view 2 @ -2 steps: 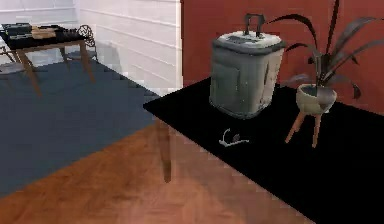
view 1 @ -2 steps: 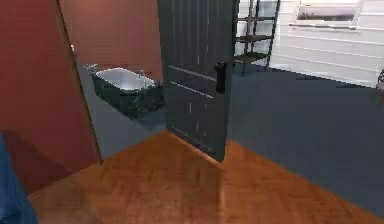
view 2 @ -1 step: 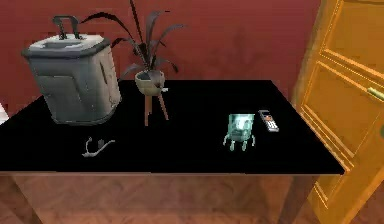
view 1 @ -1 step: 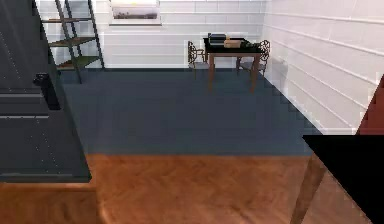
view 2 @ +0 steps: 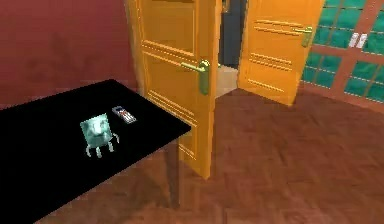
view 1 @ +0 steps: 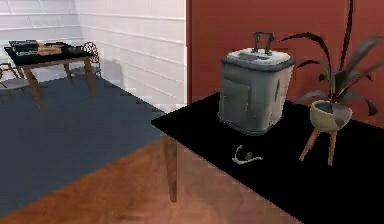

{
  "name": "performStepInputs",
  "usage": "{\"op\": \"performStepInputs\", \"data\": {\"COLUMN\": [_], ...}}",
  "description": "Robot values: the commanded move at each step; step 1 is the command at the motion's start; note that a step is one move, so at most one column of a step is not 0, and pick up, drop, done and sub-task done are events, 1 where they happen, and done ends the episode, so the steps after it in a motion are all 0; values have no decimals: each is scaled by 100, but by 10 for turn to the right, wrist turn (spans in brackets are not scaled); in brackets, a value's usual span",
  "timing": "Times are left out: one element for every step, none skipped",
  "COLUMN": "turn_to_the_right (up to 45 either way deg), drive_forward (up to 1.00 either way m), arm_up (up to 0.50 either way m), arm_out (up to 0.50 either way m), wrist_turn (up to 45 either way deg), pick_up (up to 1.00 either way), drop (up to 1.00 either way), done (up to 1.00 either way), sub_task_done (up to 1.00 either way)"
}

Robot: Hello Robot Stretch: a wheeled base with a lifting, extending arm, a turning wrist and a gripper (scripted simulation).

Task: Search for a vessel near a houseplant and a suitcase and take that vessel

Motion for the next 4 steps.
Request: {"op": "performStepInputs", "data": {"turn_to_the_right": [-420,0,-60,0], "drive_forward": [0,100,0,35], "arm_up": [0,0,0,0], "arm_out": [0,0,0,0], "wrist_turn": [0,0,0,0], "pick_up": [0,0,0,0], "drop": [0,0,0,0], "done": [0,0,0,0], "sub_task_done": [0,0,0,0]}}
